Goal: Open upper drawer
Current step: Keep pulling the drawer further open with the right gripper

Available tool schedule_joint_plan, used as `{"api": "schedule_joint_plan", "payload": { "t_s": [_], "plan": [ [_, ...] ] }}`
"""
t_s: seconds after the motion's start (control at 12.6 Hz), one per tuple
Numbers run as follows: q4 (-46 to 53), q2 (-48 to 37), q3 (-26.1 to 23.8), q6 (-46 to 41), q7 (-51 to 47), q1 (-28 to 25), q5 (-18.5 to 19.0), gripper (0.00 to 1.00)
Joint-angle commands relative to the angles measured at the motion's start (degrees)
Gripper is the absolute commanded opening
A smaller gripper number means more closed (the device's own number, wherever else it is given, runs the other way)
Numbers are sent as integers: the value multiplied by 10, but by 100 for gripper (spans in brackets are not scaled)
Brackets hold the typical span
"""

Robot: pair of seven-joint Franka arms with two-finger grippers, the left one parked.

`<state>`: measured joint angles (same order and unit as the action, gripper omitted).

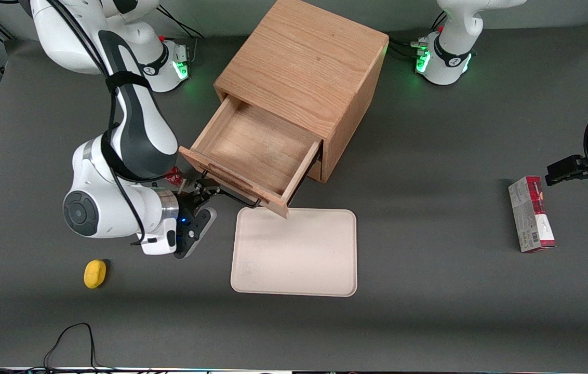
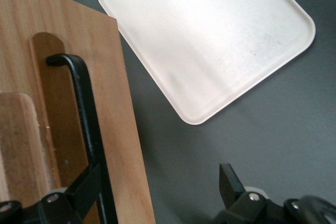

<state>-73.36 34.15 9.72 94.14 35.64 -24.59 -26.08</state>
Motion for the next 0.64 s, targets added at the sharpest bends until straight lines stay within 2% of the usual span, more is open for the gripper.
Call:
{"api": "schedule_joint_plan", "payload": {
  "t_s": [0.0, 0.56],
  "plan": [
    [21, 16, -1, -6, 7, 2, 9, 100],
    [52, 22, -2, -15, 7, 3, 9, 100]
  ]
}}
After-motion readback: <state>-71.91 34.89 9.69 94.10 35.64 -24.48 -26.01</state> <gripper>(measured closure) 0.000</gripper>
